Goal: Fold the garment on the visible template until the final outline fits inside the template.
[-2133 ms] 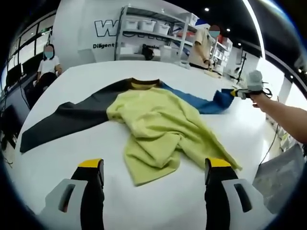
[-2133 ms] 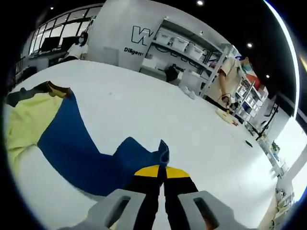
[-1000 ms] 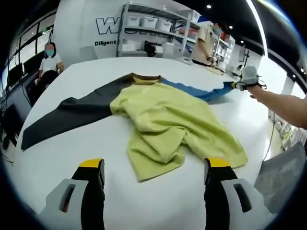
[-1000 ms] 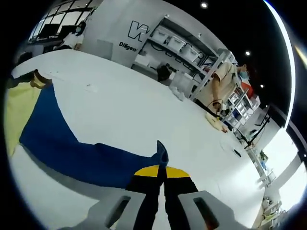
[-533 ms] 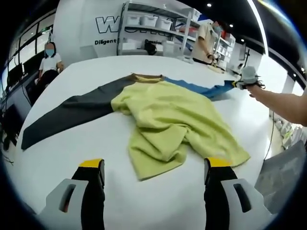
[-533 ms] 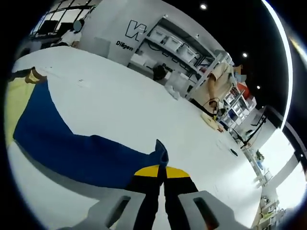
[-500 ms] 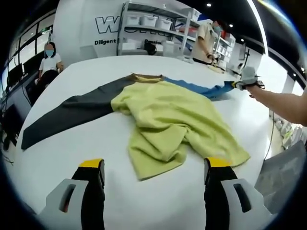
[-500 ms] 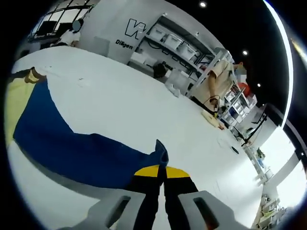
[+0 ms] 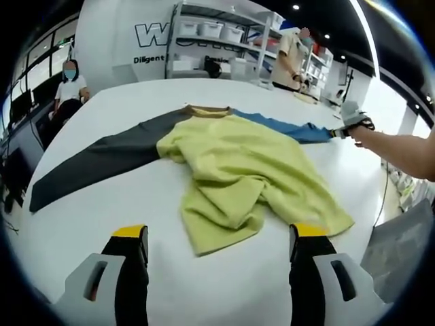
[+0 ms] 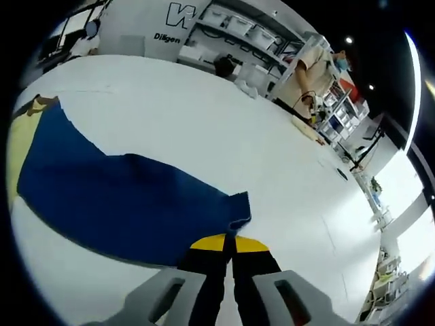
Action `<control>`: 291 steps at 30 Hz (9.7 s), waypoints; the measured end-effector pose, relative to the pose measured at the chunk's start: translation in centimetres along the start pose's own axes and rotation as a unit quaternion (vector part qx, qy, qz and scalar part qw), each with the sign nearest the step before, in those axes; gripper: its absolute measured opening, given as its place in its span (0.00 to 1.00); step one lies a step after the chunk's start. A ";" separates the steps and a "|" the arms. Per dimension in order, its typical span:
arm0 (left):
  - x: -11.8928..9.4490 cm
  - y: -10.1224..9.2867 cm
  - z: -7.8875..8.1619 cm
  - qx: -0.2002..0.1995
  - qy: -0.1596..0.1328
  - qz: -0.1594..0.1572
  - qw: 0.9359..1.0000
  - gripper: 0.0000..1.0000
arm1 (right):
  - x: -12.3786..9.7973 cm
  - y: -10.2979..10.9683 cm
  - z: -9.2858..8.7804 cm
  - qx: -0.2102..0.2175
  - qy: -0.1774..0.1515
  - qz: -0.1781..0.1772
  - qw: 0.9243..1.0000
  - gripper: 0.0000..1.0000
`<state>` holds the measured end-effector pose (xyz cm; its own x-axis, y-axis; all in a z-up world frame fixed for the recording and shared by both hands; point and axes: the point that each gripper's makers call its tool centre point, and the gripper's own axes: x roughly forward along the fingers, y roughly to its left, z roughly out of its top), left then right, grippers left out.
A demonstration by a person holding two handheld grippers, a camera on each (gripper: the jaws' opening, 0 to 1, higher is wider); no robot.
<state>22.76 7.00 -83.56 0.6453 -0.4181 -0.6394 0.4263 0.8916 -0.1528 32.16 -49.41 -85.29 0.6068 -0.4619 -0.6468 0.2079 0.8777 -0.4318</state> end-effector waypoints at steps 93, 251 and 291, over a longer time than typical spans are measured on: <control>-1.0 -0.7 1.8 0.009 -0.040 0.000 0.999 0.99 | -14.4 6.7 7.1 -0.011 -0.189 0.097 0.977 0.54; -0.3 0.4 -1.8 -0.041 0.062 -0.011 0.997 0.00 | -29.3 27.1 -11.9 -0.565 -0.179 0.375 0.713 0.19; -2.9 -0.4 -1.2 -0.014 0.060 -0.027 0.998 0.00 | -28.1 24.8 -8.0 -0.413 -0.155 0.404 0.801 0.00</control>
<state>19.96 8.07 -82.57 0.5411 -0.4435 -0.7145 0.4391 0.8736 -0.2097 14.15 -15.67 -82.88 0.4751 0.3808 -0.7933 -0.8502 0.4312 -0.3022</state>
